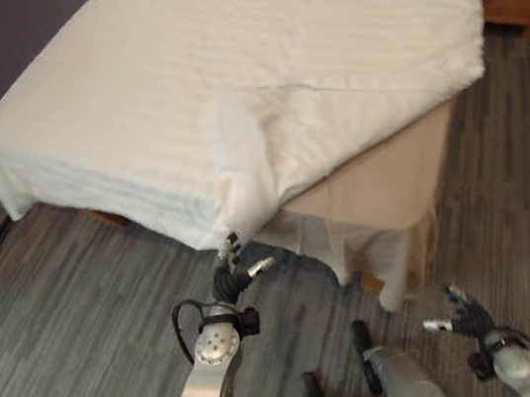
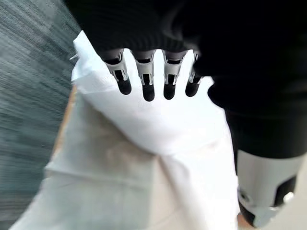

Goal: Making the bed.

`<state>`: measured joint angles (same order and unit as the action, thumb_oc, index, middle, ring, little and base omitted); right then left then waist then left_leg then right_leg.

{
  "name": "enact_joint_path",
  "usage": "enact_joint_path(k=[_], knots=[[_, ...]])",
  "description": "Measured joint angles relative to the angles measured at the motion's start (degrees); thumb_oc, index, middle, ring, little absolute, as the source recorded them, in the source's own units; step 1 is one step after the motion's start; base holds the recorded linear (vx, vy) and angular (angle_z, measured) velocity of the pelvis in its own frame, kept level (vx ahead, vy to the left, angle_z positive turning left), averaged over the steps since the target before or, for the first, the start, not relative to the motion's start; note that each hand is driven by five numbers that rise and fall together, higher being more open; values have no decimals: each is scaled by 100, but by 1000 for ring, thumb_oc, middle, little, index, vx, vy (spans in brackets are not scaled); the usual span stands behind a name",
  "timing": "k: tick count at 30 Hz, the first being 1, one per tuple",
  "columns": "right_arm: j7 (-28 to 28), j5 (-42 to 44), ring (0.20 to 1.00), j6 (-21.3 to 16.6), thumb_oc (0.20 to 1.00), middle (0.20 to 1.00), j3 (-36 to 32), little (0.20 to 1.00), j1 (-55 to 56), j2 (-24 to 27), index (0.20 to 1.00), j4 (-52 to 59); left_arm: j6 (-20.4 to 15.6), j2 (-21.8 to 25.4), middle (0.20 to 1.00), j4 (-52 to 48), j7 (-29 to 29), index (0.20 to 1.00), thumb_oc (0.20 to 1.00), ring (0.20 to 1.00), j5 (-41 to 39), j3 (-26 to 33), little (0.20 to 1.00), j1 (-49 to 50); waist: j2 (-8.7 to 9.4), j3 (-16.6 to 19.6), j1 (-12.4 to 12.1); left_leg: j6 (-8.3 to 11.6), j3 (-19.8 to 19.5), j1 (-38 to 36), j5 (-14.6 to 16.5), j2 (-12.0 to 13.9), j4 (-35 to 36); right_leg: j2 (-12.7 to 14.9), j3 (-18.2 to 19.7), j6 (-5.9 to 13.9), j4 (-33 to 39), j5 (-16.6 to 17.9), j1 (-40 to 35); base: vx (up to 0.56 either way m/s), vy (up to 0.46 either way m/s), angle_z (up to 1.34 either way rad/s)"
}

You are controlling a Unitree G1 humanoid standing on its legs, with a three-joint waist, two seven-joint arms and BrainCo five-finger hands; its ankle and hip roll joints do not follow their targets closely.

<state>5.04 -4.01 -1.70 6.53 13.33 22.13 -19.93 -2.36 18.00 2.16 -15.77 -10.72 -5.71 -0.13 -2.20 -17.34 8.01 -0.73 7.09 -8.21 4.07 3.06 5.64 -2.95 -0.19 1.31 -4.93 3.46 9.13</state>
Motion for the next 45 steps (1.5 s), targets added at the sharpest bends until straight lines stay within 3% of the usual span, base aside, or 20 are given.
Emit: enact_joint_path(k=[3,5,6,7,9,10,14,16,19,22,25,26,27,32,35,37,41,45], knots=[[-16,-4,1000,-55,1000,1000,54,1000,134,11,1000,96,-23,149,1000,23,-603,1000,1000,1000,376,483,1000,-548,117,25,11,100,181,-58,-57,-12,-27,8,42,47,-173,-24,101,7,31,-9],[-34,-47,1000,-96,1000,1000,145,1000,131,-13,1000,56,81,607,1000,625,-1172,1000,1000,1000,852,527,1000,-1303,164,55,188,121,177,42,-43,-28,-3,70,65,185,-176,-40,165,45,-45,-6],[-34,-46,1000,-108,1000,1000,143,1000,128,-14,1000,52,119,663,1000,686,-1300,1000,1000,1000,973,602,1000,-1491,119,81,301,129,175,50,-49,22,-6,64,39,436,-56,-86,207,155,-108,-25],[-43,-43,1000,-112,1000,1000,142,1000,51,-19,1000,3,242,846,1000,910,-1489,1000,1000,1000,1172,598,1000,-1977,-49,87,362,185,293,208,-165,244,-7,-16,47,441,-327,-151,408,186,-105,-20],[-68,-39,1000,-117,1000,1000,148,1000,89,12,1000,5,315,1139,1000,1504,-1604,1000,1000,1000,1390,441,1000,-2691,31,157,498,234,351,318,-175,209,-9,213,488,369,-675,-235,577,195,-99,-4],[-69,-38,1000,-126,1000,1000,191,1000,163,-18,1000,56,491,1536,1000,1676,-1669,1000,1000,1000,1610,325,1000,-2894,269,325,592,358,372,335,-187,59,-3,506,878,586,-284,-199,396,229,-163,-29],[-118,-37,1000,-144,1000,1000,450,1000,392,159,1000,23,717,2001,1000,2740,-1753,1000,1000,1000,1975,77,1000,-3243,58,381,937,656,413,234,-184,438,-2,261,530,494,225,60,80,215,-166,-10],[-172,-28,1000,-147,1000,1000,474,1000,549,309,1000,-53,929,2066,1000,3006,-1760,1000,1000,1000,2126,-77,1000,-3421,-42,368,1056,826,430,208,-296,574,-31,118,371,323,333,90,-30,183,-182,18],[-196,61,1000,-150,1000,1000,499,1000,497,567,1000,-190,1053,2136,1000,3860,-1756,1000,1000,1000,2324,-672,1000,-4022,-228,337,1091,907,421,383,-389,654,-33,79,227,258,436,46,15,114,-159,25],[-202,185,1000,-151,1000,1000,308,1000,406,691,1000,-209,1251,2524,1000,3250,-1728,1000,1000,1000,2663,-966,1000,-4430,-428,232,1107,940,170,920,-602,635,-29,146,-13,145,506,146,382,49,-135,44],[-224,196,1000,-164,1000,1000,302,1000,254,731,1000,-366,1335,2770,1000,3287,-1705,1000,1000,1000,2953,-1073,1000,-4478,-493,188,1066,960,203,960,-651,695,-31,73,-42,81,450,95,452,106,-171,15],[-243,295,1000,-248,1000,1000,271,1000,113,900,1000,-571,1397,3678,1000,3788,-1570,1000,1000,1000,3678,-1525,1000,-5168,-774,-41,1112,1043,180,1504,-553,835,-29,46,-244,-15,-63,-55,1166,114,-220,30],[-250,367,1000,-228,1000,1000,267,1000,51,906,1000,-755,1505,3900,1000,4145,-1521,1000,1000,1000,3819,-1593,1000,-5409,-838,-172,1088,998,206,1573,-602,839,-30,33,-270,-87,-279,-146,1343,91,-172,31],[-255,648,1000,-291,1000,1000,301,1000,-123,912,1000,-626,1480,3890,1000,4921,-1400,1000,1000,1000,3884,-2137,1000,-5811,-808,-252,1235,1023,380,1693,-541,851,-31,88,-311,-168,-687,-388,1690,41,-88,8],[-253,726,1000,-412,1000,1000,408,1000,-159,937,1000,-536,1370,3889,1000,5157,-1318,1000,1000,1000,3905,-2414,1000,-6106,-782,-288,1344,921,670,1674,-788,708,-34,162,-373,-132,-732,-363,1809,-4,-65,15],[-249,755,1000,-465,1000,1000,536,1000,-209,945,1000,-564,1331,3891,1000,5182,-1319,1000,1000,1000,3907,-2726,1000,-6272,-734,-330,1341,967,680,1737,-858,650,-33,230,-374,-101,-842,-424,1939,2,-47,6],[-208,799,1000,-494,1000,1000,713,1000,-408,910,1000,-598,1290,3890,1000,5317,-1320,1000,1000,1000,3894,-2747,1000,-6265,-722,-338,1320,968,788,1921,-857,617,-33,248,-288,-86,-986,-457,2229,-5,-44,-7],[-147,957,1000,-690,1000,1000,820,1000,-484,947,1000,-108,1238,3866,1000,5964,-1312,1000,1000,1000,3791,-3168,1000,-6453,-646,-385,1372,969,854,2401,-853,553,-33,274,-200,-118,-1420,-530,2978,-19,-3,-7]])
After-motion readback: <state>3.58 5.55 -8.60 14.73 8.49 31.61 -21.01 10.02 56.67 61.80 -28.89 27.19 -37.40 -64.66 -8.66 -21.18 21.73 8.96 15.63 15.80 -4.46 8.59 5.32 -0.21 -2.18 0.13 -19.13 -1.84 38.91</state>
